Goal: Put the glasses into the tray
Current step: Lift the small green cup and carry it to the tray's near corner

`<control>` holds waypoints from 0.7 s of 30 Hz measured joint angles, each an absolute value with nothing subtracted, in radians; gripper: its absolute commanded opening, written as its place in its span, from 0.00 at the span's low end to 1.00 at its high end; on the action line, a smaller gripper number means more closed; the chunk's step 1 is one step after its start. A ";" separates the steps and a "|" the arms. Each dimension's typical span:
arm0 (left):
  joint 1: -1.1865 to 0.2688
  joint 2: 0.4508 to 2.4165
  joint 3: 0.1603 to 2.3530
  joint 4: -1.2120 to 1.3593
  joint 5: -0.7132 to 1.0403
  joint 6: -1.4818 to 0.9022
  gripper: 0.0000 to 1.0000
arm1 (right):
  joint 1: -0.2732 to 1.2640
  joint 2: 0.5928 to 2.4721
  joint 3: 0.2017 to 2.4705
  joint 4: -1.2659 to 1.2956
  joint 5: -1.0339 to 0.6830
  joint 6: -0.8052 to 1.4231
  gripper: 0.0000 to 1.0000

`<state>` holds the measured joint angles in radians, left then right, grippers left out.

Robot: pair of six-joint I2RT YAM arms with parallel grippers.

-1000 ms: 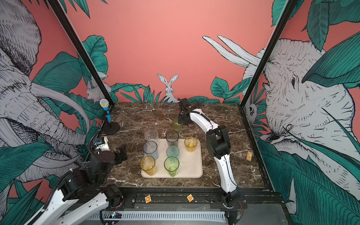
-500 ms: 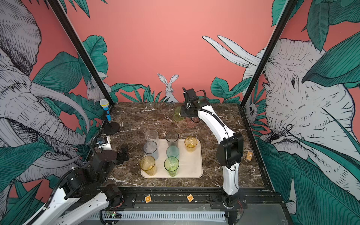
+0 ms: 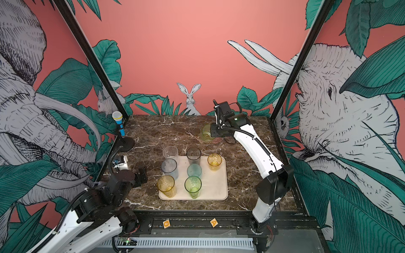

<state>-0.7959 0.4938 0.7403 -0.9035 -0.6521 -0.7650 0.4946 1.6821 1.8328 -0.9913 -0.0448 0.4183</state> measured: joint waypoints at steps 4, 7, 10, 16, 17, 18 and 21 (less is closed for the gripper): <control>-0.796 0.480 0.736 -0.910 -0.651 -0.767 0.96 | 0.495 1.595 1.780 -1.031 -0.034 0.397 0.03; -0.796 0.478 0.736 -0.910 -0.651 -0.767 0.96 | 0.495 1.531 1.744 -1.060 -0.025 0.383 0.03; -0.796 0.478 0.736 -0.908 -0.652 -0.764 0.97 | 0.495 1.473 1.705 -1.084 -0.015 0.372 0.03; -0.796 0.477 0.720 -0.893 -0.662 -0.758 0.97 | 0.495 1.378 1.628 -1.138 0.017 0.355 0.02; -0.796 0.477 0.716 -0.889 -0.665 -0.758 0.97 | 0.495 1.364 1.617 -1.149 0.023 0.351 0.02; -0.796 0.477 0.712 -0.887 -0.667 -0.757 0.97 | 0.495 1.351 1.607 -1.155 0.028 0.348 0.02; -0.796 0.477 0.698 -0.881 -0.671 -0.756 0.97 | 0.495 1.303 1.567 -1.174 0.042 0.339 0.02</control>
